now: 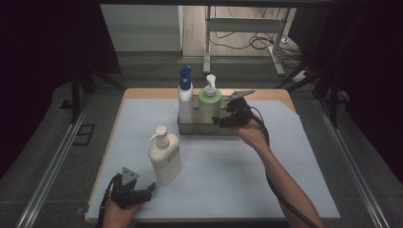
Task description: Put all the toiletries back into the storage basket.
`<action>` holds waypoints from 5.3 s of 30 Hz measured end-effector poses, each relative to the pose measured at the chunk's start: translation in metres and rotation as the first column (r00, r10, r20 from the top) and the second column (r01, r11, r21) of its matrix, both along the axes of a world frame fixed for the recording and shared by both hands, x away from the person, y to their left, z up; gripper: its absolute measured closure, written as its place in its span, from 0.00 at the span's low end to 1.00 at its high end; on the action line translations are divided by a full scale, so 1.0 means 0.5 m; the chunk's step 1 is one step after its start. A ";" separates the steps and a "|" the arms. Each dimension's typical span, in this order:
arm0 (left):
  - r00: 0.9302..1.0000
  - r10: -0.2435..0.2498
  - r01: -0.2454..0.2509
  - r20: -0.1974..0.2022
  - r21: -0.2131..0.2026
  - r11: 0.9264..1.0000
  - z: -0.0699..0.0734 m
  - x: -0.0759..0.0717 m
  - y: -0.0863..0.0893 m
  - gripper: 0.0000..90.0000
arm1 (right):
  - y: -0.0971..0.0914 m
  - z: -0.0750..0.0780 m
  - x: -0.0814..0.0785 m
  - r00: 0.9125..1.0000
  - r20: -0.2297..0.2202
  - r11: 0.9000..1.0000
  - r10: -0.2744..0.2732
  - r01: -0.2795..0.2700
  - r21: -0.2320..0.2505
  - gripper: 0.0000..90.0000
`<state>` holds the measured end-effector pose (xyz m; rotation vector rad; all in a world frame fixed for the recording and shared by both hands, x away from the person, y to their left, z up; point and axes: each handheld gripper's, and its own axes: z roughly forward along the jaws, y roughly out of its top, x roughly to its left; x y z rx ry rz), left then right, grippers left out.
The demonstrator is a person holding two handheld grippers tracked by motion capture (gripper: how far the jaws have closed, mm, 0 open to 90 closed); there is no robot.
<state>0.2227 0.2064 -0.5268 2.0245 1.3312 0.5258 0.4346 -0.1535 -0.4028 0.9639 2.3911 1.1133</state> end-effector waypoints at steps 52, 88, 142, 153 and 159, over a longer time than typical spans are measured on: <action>1.000 0.000 0.000 0.000 0.000 1.000 0.000 0.000 0.000 0.14 | 0.003 -0.085 0.095 0.984 -0.102 0.988 -0.148 0.143 -0.054 0.99; 1.000 0.000 0.000 -0.001 0.001 1.000 0.000 0.000 0.000 0.14 | 0.033 -0.100 0.087 0.985 -0.113 0.990 -0.130 0.122 -0.074 0.99; 1.000 0.000 0.000 -0.002 0.001 1.000 0.000 0.000 0.000 0.14 | -0.024 -0.002 -0.052 0.997 -0.060 0.997 0.049 -0.053 -0.055 0.28; 1.000 0.001 -0.001 -0.001 0.000 1.000 0.000 0.000 0.000 0.14 | -0.042 0.006 -0.092 0.996 -0.050 0.995 0.072 -0.075 -0.062 0.23; 1.000 0.000 0.000 0.000 0.001 1.000 0.000 0.000 0.000 0.14 | -0.057 0.007 -0.114 0.996 -0.051 0.996 0.070 -0.073 -0.049 0.19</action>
